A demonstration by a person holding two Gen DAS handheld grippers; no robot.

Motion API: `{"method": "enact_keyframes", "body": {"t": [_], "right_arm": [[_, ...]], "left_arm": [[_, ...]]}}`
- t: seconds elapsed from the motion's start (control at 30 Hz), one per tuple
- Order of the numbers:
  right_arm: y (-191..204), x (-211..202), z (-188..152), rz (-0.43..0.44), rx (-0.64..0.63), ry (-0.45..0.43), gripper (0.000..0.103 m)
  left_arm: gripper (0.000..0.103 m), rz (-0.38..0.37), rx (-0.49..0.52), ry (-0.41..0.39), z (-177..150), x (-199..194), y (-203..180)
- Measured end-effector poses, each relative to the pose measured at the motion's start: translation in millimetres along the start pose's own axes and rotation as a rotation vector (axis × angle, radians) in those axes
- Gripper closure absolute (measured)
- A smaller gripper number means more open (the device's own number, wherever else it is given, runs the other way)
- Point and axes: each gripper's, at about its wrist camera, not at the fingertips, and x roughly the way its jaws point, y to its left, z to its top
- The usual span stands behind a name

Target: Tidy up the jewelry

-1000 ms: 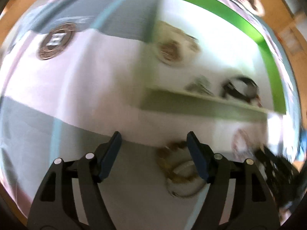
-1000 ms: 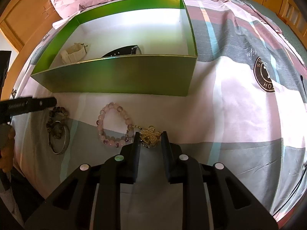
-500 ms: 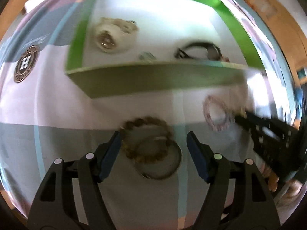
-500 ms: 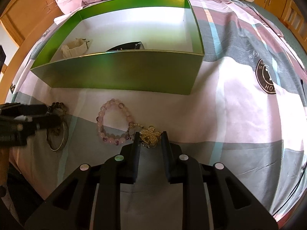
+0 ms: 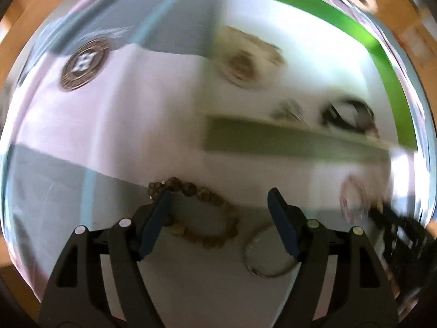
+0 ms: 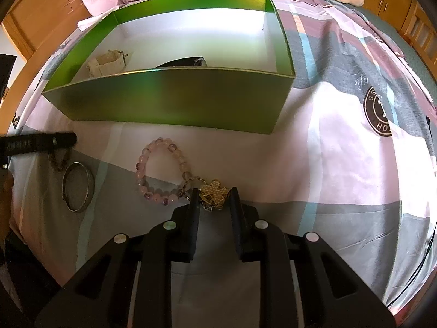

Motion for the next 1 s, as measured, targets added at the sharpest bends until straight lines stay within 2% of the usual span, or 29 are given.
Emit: {"method": "enact_keyframes", "body": {"t": [0.07, 0.13, 0.33, 0.5, 0.67, 0.73, 0.8, 0.87, 1.0], "right_arm": [[-3, -2, 0, -0.013, 0.009, -0.008, 0.081], [-7, -3, 1, -0.017, 0.022, -0.011, 0.081], [-3, 1, -2, -0.017, 0.007, 0.004, 0.081], [-2, 0, 0, -0.019, 0.008, 0.002, 0.081], [-2, 2, -1, -0.023, 0.008, 0.007, 0.081], [-2, 2, -1, -0.023, 0.008, 0.007, 0.081], [-1, 3, 0, -0.024, 0.009, 0.008, 0.081], [-1, 3, 0, -0.024, 0.007, 0.009, 0.081], [0, 5, 0, -0.024, 0.000, 0.010, 0.081]], "left_arm": [[0.029, -0.016, -0.077, 0.004, 3, 0, 15], [0.027, -0.032, -0.090, 0.013, 5, -4, 27], [0.025, -0.049, -0.014, 0.037, 2, -2, 11], [0.024, 0.007, 0.029, 0.035, -1, 5, -7], [0.024, 0.001, 0.038, 0.029, 4, 1, -15], [0.025, -0.071, 0.106, 0.038, 1, -5, -27], [0.025, -0.114, 0.230, 0.031, -8, -11, -48], [0.024, -0.094, 0.369, 0.026, -24, -11, -78], [0.020, -0.021, 0.465, 0.058, -40, 8, -106]]}}
